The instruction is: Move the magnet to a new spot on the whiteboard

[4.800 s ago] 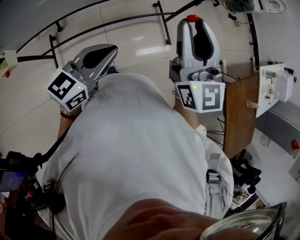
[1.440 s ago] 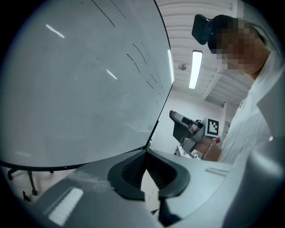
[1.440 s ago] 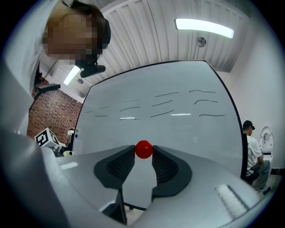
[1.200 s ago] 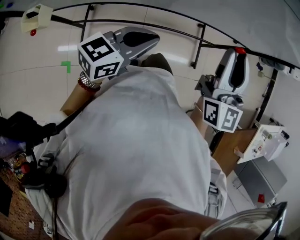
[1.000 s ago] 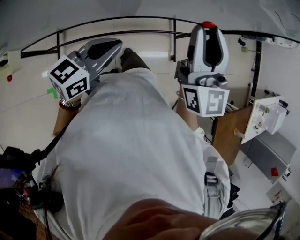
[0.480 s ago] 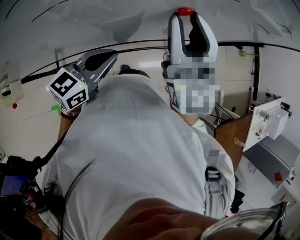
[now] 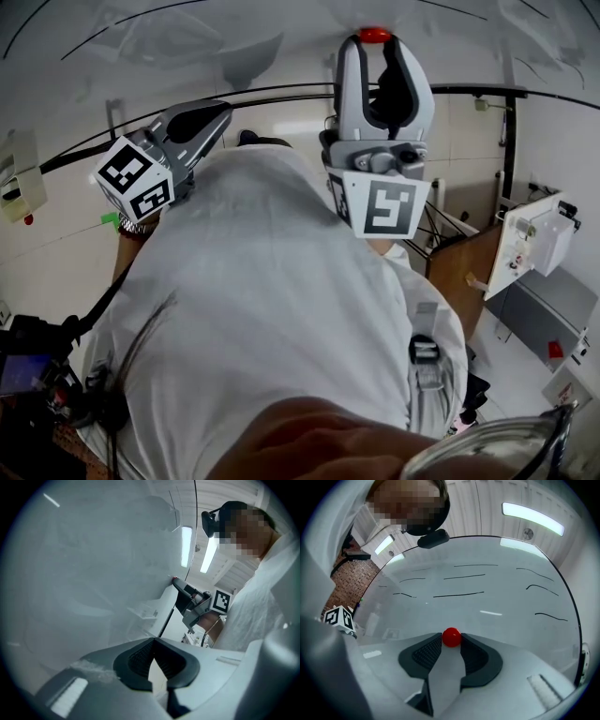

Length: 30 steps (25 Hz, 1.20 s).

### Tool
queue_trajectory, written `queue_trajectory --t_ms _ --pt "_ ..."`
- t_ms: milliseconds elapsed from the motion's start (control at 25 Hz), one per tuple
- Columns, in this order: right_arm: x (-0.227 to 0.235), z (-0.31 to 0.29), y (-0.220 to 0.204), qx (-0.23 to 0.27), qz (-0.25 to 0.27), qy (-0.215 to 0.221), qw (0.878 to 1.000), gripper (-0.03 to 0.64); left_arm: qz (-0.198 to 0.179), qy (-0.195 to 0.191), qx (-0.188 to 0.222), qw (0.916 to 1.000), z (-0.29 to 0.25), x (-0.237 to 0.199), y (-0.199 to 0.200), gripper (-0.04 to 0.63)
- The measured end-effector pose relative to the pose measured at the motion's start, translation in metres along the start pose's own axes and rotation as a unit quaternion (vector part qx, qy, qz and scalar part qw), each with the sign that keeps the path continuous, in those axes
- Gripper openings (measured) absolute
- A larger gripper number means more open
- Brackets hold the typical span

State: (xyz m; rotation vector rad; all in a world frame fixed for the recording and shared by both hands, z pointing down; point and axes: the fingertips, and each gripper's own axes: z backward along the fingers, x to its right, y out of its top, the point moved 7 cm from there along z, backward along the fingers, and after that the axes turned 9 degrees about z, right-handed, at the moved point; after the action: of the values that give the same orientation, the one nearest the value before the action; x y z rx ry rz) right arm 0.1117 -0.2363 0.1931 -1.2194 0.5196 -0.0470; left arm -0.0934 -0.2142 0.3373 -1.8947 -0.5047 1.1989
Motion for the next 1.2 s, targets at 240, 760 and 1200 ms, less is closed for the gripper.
queue_trajectory --t_ms 240,760,1200 --pt "-0.012 0.002 0.001 -0.017 0.001 -0.023 1.0 0.13 0.005 0.007 0.012 0.9999 0.031 0.008 -0.015 -0.003" --pt "-0.062 0.05 -0.002 -0.104 -0.046 0.005 0.994 0.159 0.021 0.005 0.015 0.9997 0.096 0.045 -0.062 -0.003" --pt "-0.093 0.14 0.022 -0.111 -0.07 -0.012 0.991 0.158 -0.039 -0.014 0.023 0.9989 0.115 0.08 -0.078 -0.003"
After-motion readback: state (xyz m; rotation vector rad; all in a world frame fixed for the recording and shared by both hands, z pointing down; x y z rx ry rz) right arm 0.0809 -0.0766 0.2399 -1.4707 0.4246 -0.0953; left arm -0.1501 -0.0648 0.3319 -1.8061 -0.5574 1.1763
